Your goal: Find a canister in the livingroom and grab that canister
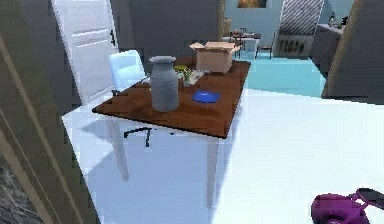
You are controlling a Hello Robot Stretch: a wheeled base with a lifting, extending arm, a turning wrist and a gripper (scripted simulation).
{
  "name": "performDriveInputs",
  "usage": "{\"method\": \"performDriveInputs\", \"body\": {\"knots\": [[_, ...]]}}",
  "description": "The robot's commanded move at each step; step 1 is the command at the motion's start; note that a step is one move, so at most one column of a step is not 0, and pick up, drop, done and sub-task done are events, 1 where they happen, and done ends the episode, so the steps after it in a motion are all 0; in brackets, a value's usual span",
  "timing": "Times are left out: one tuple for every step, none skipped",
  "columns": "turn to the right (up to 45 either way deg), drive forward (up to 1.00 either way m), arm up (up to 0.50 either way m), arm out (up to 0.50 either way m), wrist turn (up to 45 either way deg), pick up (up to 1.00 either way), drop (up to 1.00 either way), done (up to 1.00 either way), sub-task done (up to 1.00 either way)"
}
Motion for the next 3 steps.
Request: {"method": "performDriveInputs", "body": {"knots": [[0.0,0.75,0.0,0.0,0.0,0.0,0.0,0.0,0.0],[-45.0,0.0,0.0,0.0,0.0,0.0,0.0,0.0,0.0],[-45.0,0.0,0.0,0.0,0.0,0.0,0.0,0.0,0.0]]}}
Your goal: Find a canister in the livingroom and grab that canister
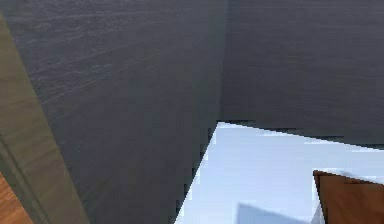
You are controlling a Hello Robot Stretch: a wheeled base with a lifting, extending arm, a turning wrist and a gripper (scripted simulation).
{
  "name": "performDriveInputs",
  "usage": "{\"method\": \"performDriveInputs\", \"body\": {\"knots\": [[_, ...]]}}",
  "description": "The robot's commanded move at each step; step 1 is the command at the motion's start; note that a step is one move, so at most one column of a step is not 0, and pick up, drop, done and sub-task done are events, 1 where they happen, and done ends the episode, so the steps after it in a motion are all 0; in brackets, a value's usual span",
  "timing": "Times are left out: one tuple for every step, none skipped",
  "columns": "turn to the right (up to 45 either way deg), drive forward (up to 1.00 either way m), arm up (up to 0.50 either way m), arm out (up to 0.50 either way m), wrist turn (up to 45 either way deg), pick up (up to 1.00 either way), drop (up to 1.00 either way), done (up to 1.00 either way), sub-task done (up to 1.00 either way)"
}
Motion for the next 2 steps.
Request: {"method": "performDriveInputs", "body": {"knots": [[-15.0,0.0,0.0,0.0,0.0,0.0,0.0,0.0,0.0],[0.0,0.0,0.5,0.0,0.0,0.0,0.0,0.0,0.0]]}}
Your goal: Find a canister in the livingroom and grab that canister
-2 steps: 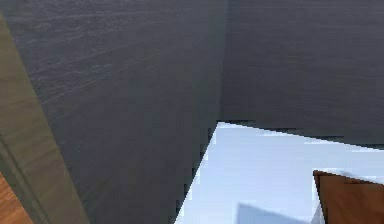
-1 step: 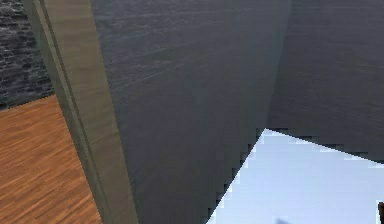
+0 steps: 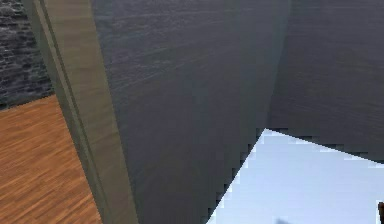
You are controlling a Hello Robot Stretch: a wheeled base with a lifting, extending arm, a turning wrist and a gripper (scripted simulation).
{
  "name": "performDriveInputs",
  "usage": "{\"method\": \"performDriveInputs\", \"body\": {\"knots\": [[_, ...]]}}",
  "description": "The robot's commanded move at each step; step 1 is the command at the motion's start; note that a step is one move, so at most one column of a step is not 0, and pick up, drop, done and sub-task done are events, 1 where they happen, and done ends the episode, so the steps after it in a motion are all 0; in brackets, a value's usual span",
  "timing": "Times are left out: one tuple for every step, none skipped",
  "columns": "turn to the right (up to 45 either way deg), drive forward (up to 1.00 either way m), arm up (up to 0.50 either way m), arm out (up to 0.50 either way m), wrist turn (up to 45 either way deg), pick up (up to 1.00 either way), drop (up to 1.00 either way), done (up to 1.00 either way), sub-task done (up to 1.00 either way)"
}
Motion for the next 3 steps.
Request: {"method": "performDriveInputs", "body": {"knots": [[0.0,0.0,0.38,0.0,0.0,0.0,0.0,0.0,0.0],[0.0,0.0,0.0,0.2,0.0,0.0,0.0,0.0,0.0],[0.0,0.0,0.0,0.0,45.0,0.0,0.0,0.0,0.0]]}}
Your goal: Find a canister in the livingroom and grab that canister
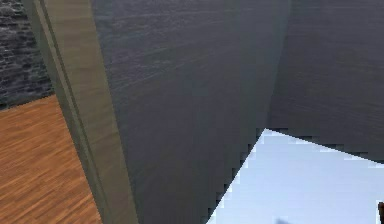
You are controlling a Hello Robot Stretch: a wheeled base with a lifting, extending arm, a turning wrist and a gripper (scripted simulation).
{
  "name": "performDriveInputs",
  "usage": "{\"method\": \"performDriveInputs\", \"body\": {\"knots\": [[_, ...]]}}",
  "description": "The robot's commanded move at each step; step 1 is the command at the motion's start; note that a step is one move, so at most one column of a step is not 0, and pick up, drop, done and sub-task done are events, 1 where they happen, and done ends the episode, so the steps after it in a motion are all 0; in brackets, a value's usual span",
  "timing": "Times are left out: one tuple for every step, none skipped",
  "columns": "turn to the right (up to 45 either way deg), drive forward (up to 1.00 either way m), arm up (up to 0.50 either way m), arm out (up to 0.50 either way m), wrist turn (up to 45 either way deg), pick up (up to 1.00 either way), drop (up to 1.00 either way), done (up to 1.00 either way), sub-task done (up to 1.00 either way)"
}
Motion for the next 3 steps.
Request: {"method": "performDriveInputs", "body": {"knots": [[0.0,0.0,0.0,0.0,45.0,0.0,0.0,0.0,0.0],[0.0,0.0,0.0,0.0,45.0,0.0,0.0,0.0,0.0],[0.0,0.0,0.0,0.0,27.0,0.0,0.0,0.0,0.0]]}}
